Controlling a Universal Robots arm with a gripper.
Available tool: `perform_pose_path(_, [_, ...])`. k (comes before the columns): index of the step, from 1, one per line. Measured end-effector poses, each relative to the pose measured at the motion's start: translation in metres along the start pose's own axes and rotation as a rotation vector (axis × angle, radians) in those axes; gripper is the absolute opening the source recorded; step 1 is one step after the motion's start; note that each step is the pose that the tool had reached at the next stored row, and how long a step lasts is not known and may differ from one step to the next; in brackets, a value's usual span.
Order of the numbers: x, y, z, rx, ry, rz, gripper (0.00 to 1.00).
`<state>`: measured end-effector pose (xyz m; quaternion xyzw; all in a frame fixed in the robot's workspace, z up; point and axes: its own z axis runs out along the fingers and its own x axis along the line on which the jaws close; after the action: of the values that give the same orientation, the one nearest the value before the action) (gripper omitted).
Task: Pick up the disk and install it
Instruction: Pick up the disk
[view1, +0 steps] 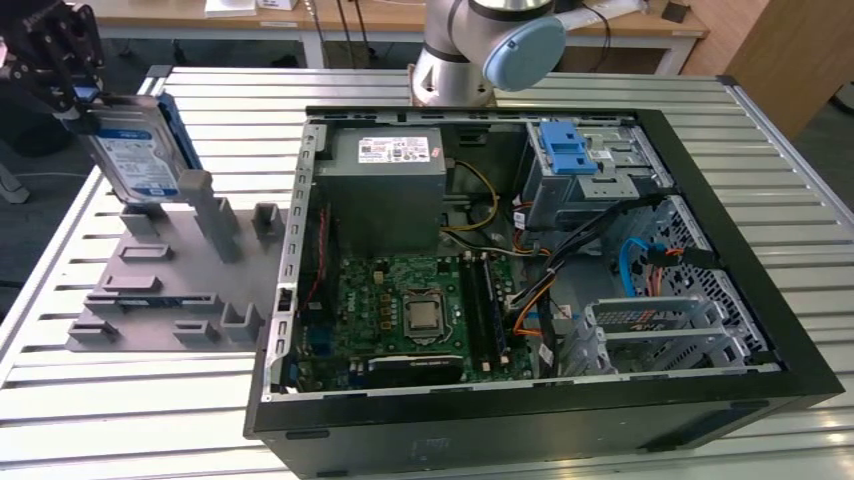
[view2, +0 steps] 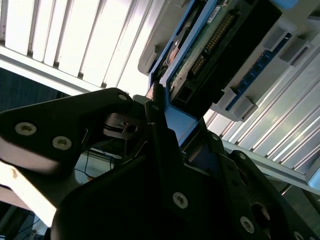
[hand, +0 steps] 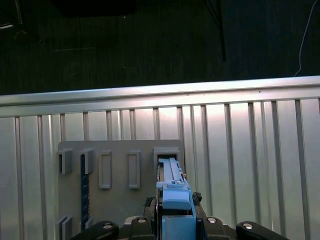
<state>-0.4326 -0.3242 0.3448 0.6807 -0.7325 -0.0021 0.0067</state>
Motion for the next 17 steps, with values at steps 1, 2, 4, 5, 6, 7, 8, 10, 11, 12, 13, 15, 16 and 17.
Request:
perform_pose_path(1, [0.0, 0.0, -0.0004, 0.0001, -0.0005, 0.0, 0.36])
perform_pose_path(2, [-0.0001, 0.0001, -0.0007, 0.0001, -0.0012, 0.0, 0.36])
perform_pose_path(4, [-0.0001, 0.0001, -0.0013, -0.0002, -0.0039, 0.0, 0.36])
perform_pose_path(5, [-0.0001, 0.0, -0.0015, -0.0005, -0.0057, 0.0, 0.36])
perform_pose_path(6, [-0.0001, 0.0, -0.0017, -0.0005, -0.0066, 0.0, 0.36])
perform_pose_path(7, [0.0, 0.0, -0.0021, -0.0006, -0.0067, 0.0, 0.36])
perform_pose_path(8, [0.0, 0.0, -0.0025, -0.0005, -0.0068, 0.0, 0.36])
perform_pose_path(10, [0.0, 0.0001, -0.0031, -0.0005, -0.0069, 0.0, 0.36])
perform_pose_path(11, [0.0, 0.0001, -0.0038, -0.0006, -0.0068, 0.0, 0.36])
perform_pose_path(12, [0.0, 0.0001, -0.0044, -0.0005, -0.0069, 0.0, 0.36])
perform_pose_path(13, [0.0, 0.0002, -0.005, -0.0004, -0.0068, 0.0, 0.36])
perform_pose_path(15, [0.0, 0.0003, -0.0064, -0.0003, -0.0069, 0.0, 0.36])
perform_pose_path(16, [0.0, 0.0003, -0.0073, -0.0004, -0.0068, 0.0, 0.36])
perform_pose_path(17, [0.0, 0.0003, -0.008, -0.0002, -0.0068, 0.0, 0.36])
